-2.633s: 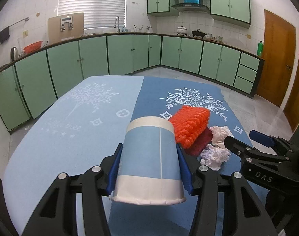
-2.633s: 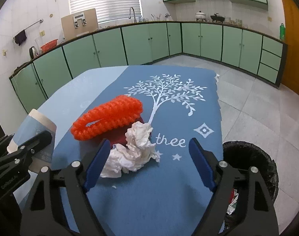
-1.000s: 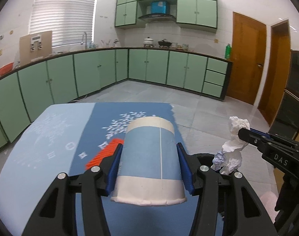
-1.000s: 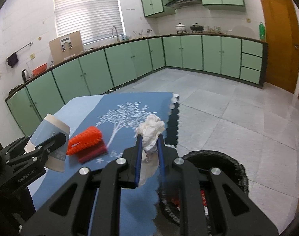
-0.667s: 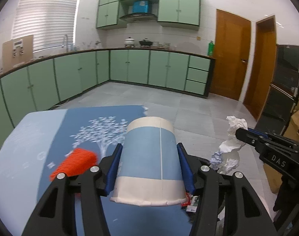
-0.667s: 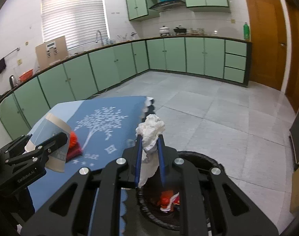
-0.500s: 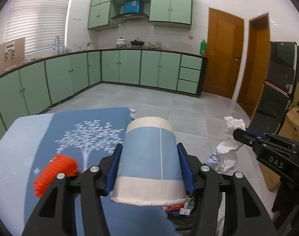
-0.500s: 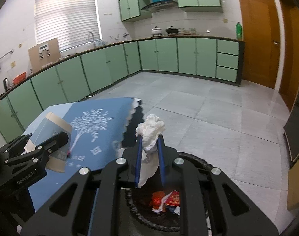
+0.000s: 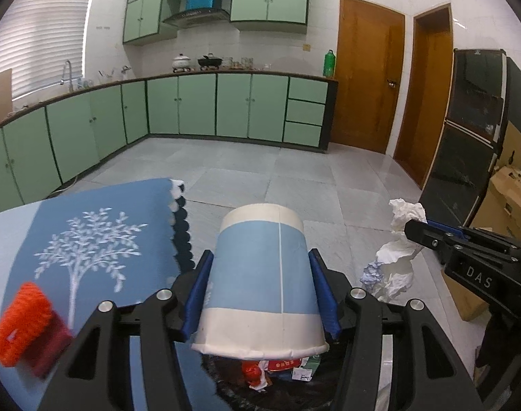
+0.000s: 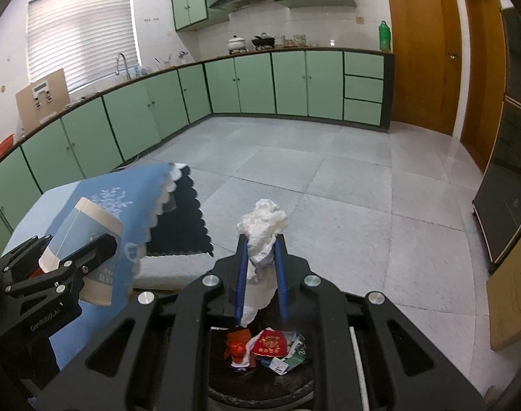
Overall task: Collect trash
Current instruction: 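Open both grippers over the bin to drop the cup and tissue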
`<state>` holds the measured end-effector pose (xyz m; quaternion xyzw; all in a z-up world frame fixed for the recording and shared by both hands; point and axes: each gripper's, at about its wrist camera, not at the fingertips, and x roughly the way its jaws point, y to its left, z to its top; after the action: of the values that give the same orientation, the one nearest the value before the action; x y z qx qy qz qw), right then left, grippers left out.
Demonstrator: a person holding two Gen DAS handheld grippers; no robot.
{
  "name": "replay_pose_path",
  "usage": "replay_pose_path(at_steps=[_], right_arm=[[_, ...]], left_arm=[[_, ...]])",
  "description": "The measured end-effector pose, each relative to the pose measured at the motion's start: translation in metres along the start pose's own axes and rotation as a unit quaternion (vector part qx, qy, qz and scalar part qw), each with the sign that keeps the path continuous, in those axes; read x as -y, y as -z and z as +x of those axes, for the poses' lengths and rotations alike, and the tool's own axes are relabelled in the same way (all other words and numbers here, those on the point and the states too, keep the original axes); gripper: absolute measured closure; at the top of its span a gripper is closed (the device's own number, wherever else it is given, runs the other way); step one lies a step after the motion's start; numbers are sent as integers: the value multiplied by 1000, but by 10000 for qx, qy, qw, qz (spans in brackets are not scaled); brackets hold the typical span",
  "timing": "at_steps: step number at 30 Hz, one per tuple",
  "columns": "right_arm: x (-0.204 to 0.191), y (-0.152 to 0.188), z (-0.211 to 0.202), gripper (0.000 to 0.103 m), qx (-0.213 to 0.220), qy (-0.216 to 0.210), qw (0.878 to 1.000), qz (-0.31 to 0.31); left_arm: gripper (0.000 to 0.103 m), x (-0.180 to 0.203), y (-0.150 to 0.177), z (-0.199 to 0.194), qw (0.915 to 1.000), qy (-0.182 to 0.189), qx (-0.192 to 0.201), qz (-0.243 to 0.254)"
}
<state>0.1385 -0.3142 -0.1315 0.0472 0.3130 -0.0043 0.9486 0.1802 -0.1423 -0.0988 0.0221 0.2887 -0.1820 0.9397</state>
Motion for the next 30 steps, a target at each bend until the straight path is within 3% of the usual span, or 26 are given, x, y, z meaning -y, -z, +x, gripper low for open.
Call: replay_pose_path(at_steps=[11, 16, 24, 27, 30], right_arm=[[19, 4, 42, 85, -249, 72, 9995, 154], [30, 3, 51, 76, -289, 115, 9992, 265], [40, 5, 50, 41, -252, 269, 9982, 481], [39, 6, 41, 16, -129, 419, 9973, 596], [38, 5, 32, 13, -68, 392, 9968, 697]], left_arm=[[45, 18, 8, 55, 9993, 54, -381, 15], [37, 19, 8, 70, 9984, 116, -541, -75], [32, 15, 4, 68, 9981, 158, -563, -177], [30, 9, 2, 62, 9985, 104, -503, -204], [28, 0, -1, 50, 9987, 47, -429, -268]])
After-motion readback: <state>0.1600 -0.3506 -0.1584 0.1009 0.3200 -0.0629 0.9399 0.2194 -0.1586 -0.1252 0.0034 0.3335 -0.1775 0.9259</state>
